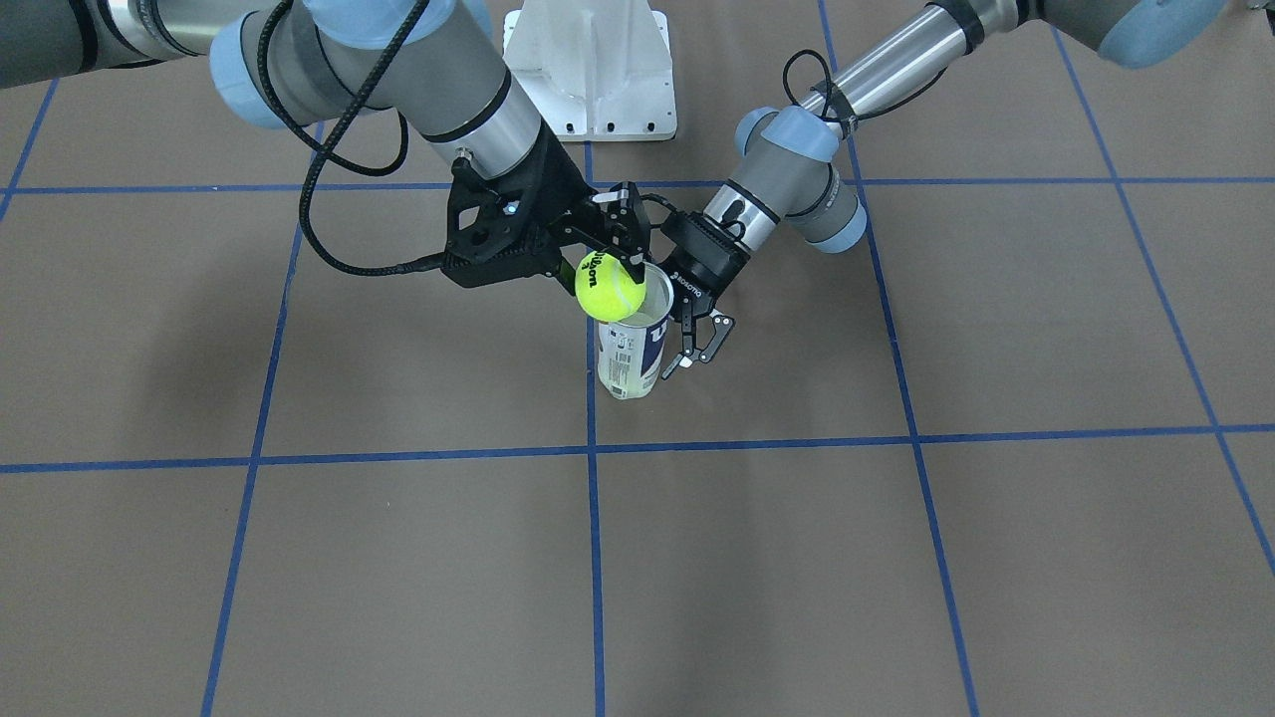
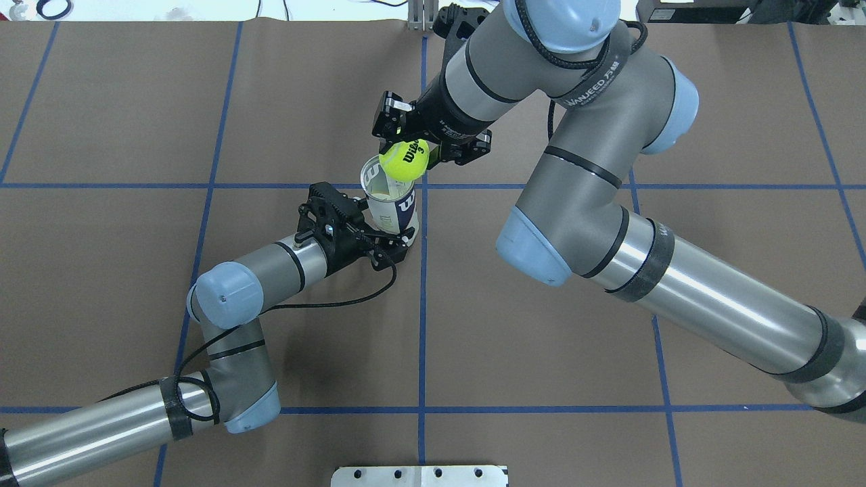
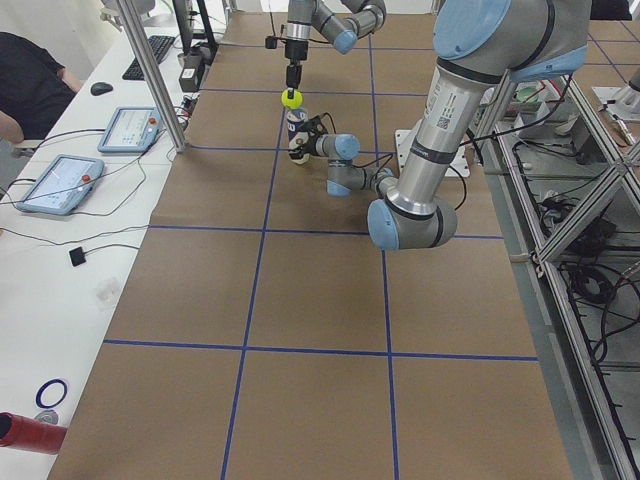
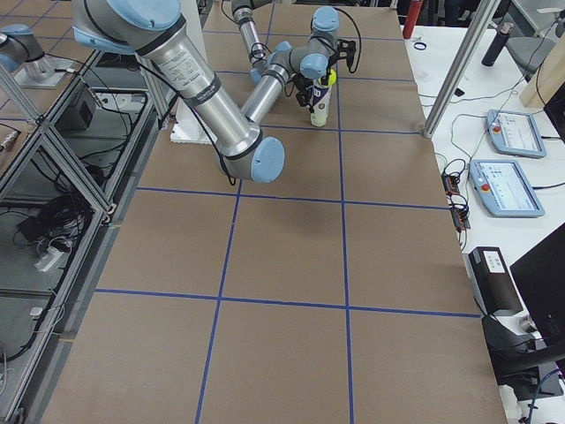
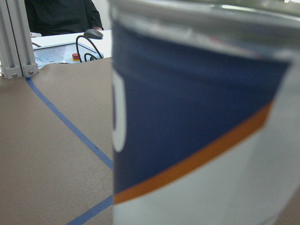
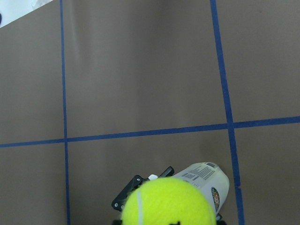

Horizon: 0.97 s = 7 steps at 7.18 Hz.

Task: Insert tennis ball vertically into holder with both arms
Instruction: 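Lower the ball into the can and open the right gripper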

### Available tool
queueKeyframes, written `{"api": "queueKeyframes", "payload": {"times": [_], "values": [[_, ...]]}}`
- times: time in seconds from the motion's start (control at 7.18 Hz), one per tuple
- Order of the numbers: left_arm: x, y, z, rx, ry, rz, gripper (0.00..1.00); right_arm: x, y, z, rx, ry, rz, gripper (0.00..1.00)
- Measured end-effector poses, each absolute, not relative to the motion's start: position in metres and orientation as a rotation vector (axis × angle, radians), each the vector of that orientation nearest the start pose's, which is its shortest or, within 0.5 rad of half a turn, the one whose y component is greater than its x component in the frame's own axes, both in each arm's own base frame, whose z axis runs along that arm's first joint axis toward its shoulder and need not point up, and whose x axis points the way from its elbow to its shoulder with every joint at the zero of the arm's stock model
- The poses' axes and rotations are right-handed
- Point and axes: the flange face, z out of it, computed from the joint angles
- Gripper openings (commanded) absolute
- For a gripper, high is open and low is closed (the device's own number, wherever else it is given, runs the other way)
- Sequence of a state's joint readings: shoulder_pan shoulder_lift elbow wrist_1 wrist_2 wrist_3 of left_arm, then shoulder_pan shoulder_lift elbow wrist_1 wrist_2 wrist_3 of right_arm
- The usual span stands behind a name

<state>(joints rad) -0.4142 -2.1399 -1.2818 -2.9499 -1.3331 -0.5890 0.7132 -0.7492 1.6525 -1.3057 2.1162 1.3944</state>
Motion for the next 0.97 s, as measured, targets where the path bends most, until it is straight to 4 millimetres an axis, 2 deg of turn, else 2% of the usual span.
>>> {"api": "queueKeyframes", "payload": {"times": [0.7,0.84,0.97], "values": [[0.5724,-0.4220,0.3045,1.199,1.150,0.235,0.99,-0.4608,-0.4926,0.0832,0.047,-1.230,0.136,0.00],[0.5724,-0.4218,0.3043,1.200,1.150,0.235,0.99,-0.4621,-0.4914,0.0826,0.047,-1.231,0.134,0.35],[0.5722,-0.4218,0.3038,1.200,1.151,0.234,0.99,-0.4631,-0.4907,0.0813,0.045,-1.229,0.133,0.81]]}}
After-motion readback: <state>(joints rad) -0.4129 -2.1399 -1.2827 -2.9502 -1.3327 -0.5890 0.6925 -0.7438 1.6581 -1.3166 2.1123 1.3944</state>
